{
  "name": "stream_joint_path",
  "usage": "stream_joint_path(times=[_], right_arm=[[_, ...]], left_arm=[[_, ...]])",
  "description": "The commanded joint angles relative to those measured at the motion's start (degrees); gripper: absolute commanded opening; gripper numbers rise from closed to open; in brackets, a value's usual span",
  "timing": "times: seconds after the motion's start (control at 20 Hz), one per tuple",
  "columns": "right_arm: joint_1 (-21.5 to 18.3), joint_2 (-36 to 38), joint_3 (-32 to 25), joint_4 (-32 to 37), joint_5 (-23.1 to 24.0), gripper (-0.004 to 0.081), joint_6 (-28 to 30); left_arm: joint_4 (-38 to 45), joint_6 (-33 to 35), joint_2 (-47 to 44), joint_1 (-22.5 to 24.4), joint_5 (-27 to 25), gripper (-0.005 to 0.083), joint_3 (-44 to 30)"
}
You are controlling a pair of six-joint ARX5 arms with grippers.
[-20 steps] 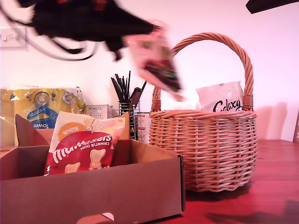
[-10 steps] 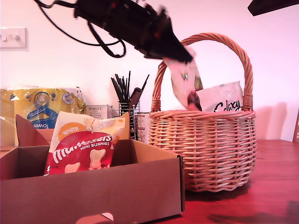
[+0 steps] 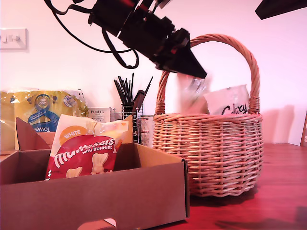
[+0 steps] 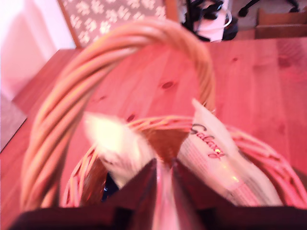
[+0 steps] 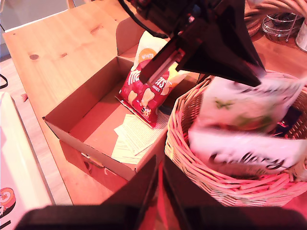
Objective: Move the bags of Easter eggs from the cardboard box on the left into the woven basket on the right side.
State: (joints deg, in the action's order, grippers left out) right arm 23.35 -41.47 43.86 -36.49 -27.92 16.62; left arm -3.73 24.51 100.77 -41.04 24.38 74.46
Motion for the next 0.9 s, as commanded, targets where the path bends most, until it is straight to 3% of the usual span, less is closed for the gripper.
stream_joint_path(times=[0.0, 0.25, 0.45, 0.7, 0.85], right_arm=[[0.3, 0.0, -0.3, 0.1, 0.0, -0.0013, 0.3], [0.3, 0.0, -0.3, 0.0, 0.0, -0.0013, 0.3], [0.2, 0.0, -0.3, 0.0, 0.0, -0.0013, 0.3], [0.2, 0.0, -0.3, 0.0, 0.0, -0.0013, 1.4], [0.2, 0.0, -0.3, -0.2, 0.2, -0.0013, 1.9]], left_arm=[[-0.1, 0.4, 1.1, 0.0, 0.3, 0.0185, -0.4], [-2.6, 0.4, -1.4, -0.2, 0.4, 0.0182, -0.4], [-11.1, 0.4, -6.8, -0.2, 1.6, -0.0021, -0.4], [-23.8, 2.6, -11.2, 2.4, 4.3, -0.0021, -1.4], [-22.9, 3.9, -15.6, 6.6, 5.1, -0.0021, -6.6]])
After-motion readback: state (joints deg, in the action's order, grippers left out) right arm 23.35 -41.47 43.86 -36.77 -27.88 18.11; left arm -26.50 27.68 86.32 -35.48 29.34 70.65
